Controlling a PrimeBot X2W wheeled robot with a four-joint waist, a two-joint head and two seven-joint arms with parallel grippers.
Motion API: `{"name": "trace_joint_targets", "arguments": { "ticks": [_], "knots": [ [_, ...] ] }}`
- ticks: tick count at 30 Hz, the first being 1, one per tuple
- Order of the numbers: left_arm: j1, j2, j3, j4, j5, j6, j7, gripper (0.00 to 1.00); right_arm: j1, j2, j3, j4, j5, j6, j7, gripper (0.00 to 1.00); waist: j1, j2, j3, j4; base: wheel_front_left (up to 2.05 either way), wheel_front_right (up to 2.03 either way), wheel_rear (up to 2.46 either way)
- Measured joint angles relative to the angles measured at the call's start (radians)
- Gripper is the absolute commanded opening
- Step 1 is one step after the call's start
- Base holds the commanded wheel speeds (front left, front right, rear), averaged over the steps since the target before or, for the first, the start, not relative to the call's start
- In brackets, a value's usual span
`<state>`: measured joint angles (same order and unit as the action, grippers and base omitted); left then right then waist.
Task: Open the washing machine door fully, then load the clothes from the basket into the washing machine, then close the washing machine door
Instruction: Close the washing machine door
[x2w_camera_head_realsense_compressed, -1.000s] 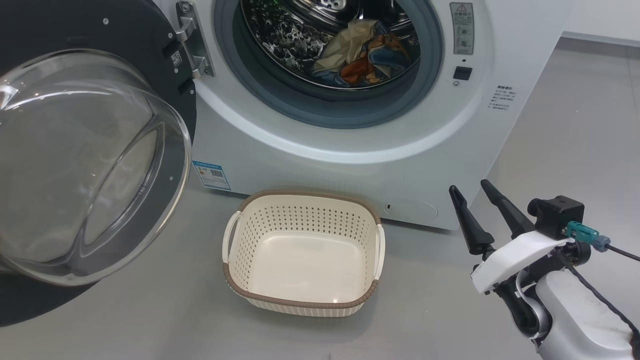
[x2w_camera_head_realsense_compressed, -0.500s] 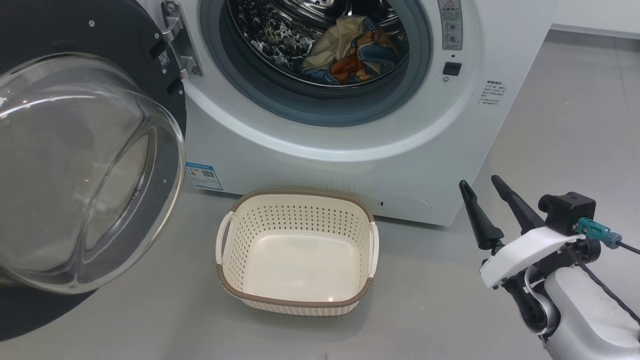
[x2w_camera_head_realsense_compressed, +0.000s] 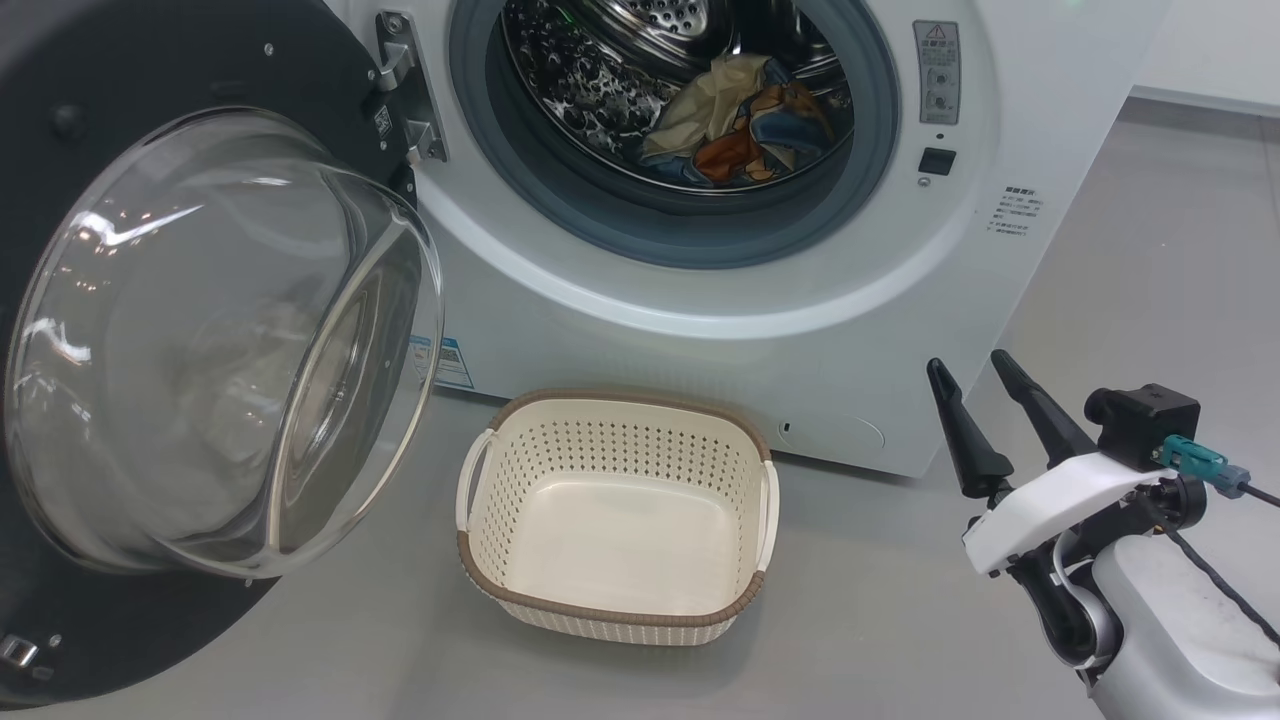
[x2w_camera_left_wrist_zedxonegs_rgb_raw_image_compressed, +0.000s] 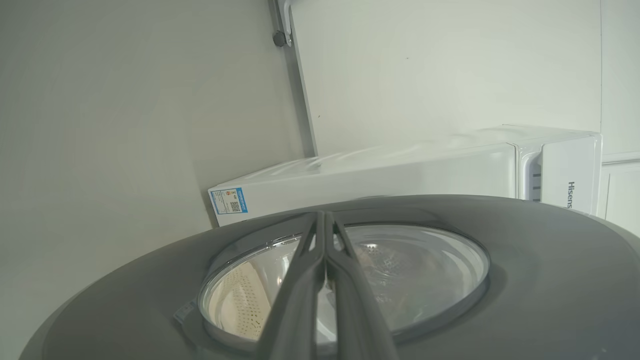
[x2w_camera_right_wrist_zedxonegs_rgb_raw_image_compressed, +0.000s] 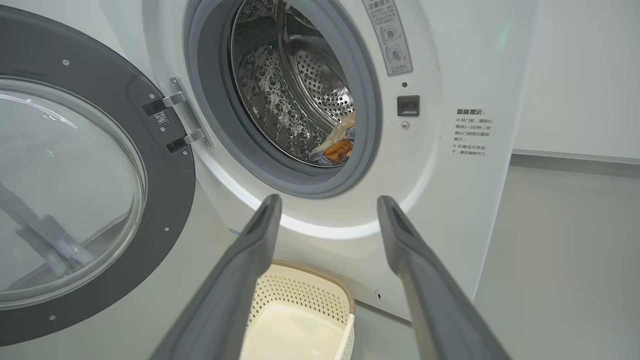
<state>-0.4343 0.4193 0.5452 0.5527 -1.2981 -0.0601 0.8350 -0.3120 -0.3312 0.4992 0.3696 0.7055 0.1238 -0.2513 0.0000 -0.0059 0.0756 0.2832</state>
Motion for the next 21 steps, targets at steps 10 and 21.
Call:
{"name": "trace_joint_targets", "arguments": {
  "ticks": [10,21],
  "knots": [
    [0.05,0.025,-0.018,-0.083,-0.056,-0.009,0.166,0.0,0.002,0.011,0.001,0.0,0.0,0.0,0.0,1.0,0.0,0.0,-0.018,0.004,0.0,0.0,0.0],
    [0.105,0.008,-0.066,-0.217,-0.118,-0.017,0.307,0.0,0.01,0.024,-0.01,0.0,0.0,0.0,0.0,1.0,0.0,0.0,-0.029,-0.001,0.0,0.0,0.0]
  ]
}}
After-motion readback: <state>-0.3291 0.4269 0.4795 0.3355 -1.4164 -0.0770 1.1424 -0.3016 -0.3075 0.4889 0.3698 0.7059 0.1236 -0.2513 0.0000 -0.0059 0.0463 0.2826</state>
